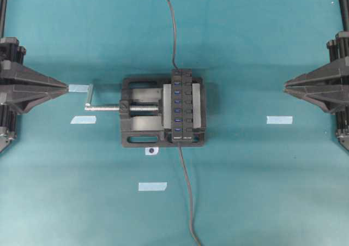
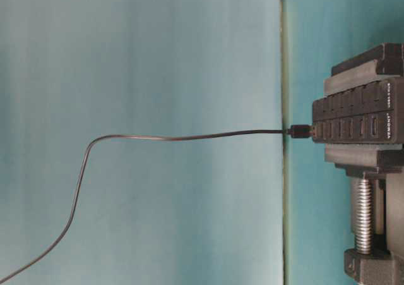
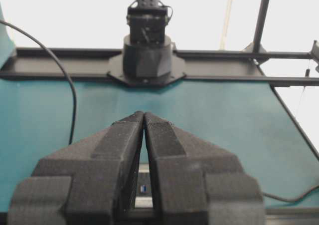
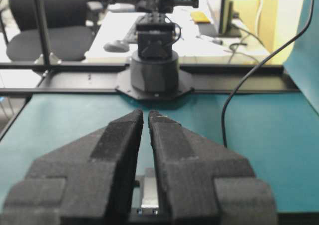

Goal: Insert the USB into the front port of the fixed hub.
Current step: 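Move the right gripper toward the black USB cable plug at the hub end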

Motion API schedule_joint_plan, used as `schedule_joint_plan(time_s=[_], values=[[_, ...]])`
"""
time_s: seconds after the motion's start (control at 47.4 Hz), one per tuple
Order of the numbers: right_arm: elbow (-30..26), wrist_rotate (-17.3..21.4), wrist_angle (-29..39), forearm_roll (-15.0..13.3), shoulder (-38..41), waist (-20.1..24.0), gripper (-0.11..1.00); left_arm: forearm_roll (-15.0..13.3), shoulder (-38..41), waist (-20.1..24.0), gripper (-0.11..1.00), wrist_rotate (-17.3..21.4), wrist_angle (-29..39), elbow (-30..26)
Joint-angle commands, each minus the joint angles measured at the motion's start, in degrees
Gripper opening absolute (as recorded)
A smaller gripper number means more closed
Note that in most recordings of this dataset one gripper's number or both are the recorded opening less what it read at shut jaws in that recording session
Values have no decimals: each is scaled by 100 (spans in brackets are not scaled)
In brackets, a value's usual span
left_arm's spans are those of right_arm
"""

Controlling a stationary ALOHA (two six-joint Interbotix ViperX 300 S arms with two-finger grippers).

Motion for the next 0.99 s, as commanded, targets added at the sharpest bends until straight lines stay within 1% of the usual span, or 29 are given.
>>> schedule_joint_plan(time_s=[0.0, 0.042, 0.063, 0.106, 0.169, 0.275, 0.317, 0.401, 0.549, 0.76, 0.971], values=[[-9, 44, 0, 70, 44, -44, 16, 62, 62, -35, 13, -53, -44, -44], [-9, 79, 79, 193, 53, -44, 17, 62, 79, -44, 11, -70, -35, -35], [-9, 132, 141, 281, 53, -44, 19, 62, 88, -44, 8, -79, -9, -44], [-18, 255, 290, 431, 62, -44, 14, 62, 114, -44, 1, -97, 44, -62], [-62, 466, 598, 554, 62, -44, 6, 62, 193, -62, 0, -114, 176, -114], [-149, 747, 1151, 554, 62, -53, -1, 62, 325, -79, 0, -114, 360, -229], [-176, 809, 1380, 545, 62, -62, -2, 62, 387, -88, 0, -114, 396, -272], [-185, 835, 1626, 545, 62, -70, -3, 62, 475, -114, 0, -114, 448, -352], [-237, 861, 1828, 545, 62, -123, -3, 62, 536, -114, 0, -114, 501, -387], [-334, 853, 2118, 545, 105, -413, -3, 62, 589, -114, 0, -132, 703, -457], [-571, 861, 2452, 545, 466, -519, -3, 62, 853, -123, 0, -132, 888, -589]])
